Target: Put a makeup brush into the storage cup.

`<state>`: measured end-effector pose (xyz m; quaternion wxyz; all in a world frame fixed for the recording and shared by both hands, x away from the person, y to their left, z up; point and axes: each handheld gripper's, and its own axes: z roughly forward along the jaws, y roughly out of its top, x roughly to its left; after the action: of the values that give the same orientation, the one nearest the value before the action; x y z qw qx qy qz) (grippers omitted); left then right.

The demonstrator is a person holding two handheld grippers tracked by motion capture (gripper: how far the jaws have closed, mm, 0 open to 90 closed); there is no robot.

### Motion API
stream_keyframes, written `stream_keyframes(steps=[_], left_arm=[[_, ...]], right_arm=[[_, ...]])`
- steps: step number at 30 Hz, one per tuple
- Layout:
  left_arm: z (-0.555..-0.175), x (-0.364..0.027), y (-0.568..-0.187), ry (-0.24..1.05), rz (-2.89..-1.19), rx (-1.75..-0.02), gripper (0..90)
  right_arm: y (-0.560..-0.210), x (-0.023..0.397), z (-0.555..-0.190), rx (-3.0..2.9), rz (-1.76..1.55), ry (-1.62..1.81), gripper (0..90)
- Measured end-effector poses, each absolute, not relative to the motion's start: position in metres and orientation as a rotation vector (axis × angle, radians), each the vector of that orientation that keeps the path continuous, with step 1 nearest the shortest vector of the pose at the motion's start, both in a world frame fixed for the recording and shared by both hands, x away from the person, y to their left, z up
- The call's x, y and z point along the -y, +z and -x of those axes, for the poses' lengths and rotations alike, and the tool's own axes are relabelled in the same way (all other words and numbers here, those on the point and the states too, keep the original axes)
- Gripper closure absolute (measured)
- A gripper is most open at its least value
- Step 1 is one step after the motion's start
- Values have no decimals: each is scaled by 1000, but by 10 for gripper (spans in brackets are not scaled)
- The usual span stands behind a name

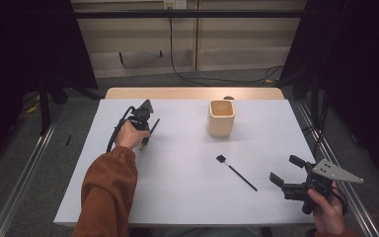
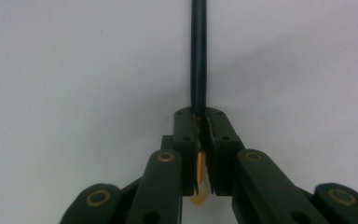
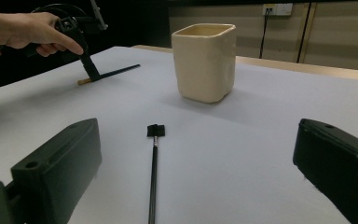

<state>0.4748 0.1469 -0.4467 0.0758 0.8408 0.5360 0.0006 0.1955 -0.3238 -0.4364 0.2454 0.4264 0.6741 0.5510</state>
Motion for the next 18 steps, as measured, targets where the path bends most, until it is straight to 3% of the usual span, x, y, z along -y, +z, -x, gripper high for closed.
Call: stream_keyframes(steps=[14, 18], left_arm=[[-472, -163, -438, -9, -2381, -1605, 843], [-471, -170, -431, 61, -2298, -1590, 843]], right_arm=[[-437, 324, -196, -1840, -1164, 1502, 3], [-437, 323, -196, -1845, -1163, 1499, 3]])
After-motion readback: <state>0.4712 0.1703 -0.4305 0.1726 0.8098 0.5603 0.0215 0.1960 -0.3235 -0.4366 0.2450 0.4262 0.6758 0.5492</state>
